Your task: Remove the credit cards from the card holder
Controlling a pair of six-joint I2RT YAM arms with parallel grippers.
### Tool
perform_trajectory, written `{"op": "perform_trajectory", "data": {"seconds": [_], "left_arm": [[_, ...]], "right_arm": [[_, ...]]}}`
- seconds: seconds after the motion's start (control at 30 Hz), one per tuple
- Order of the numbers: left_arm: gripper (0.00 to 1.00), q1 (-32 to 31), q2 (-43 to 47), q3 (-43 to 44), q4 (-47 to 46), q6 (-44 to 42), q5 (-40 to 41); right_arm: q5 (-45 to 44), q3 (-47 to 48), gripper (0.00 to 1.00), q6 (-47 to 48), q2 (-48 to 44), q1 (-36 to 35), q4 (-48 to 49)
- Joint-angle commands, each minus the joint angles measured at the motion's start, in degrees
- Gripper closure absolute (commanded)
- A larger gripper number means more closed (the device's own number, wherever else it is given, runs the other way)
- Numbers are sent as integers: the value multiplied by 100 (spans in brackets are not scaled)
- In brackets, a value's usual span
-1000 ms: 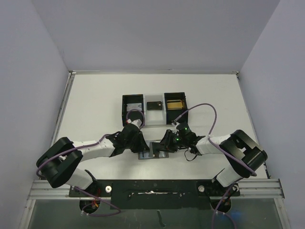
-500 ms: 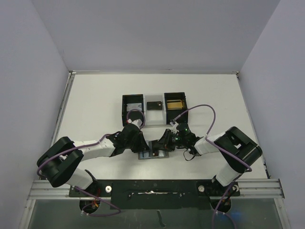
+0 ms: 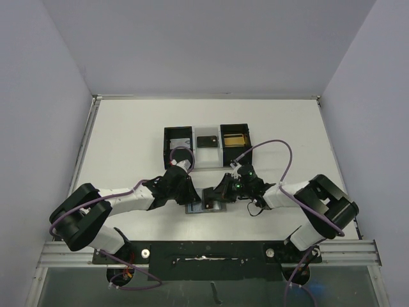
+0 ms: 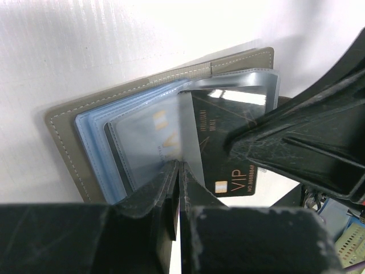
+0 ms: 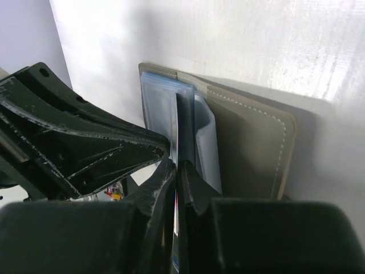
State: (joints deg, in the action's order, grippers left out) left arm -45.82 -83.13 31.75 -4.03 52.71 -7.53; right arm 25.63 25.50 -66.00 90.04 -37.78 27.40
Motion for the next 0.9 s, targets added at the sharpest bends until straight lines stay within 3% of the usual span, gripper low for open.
{"op": "perform_trajectory", "data": {"seconds": [0.0,0.17,0.37,0.87], "left_arm": [[98,-32,-139,-39,648,-208,176],[97,-32,-32,-7,667,-223,172],[93,-32,135,107,776,-252,217],[70,24,976,239,1167,-327,497]], "right_arm": [[-588,118,100,294,-684,86,-770],[-990,346,100,679,-1333,218,-1710],[-935,379,100,810,-1792,239,-1793],[-745,692,100,1073,-1543,77,-1809]]}}
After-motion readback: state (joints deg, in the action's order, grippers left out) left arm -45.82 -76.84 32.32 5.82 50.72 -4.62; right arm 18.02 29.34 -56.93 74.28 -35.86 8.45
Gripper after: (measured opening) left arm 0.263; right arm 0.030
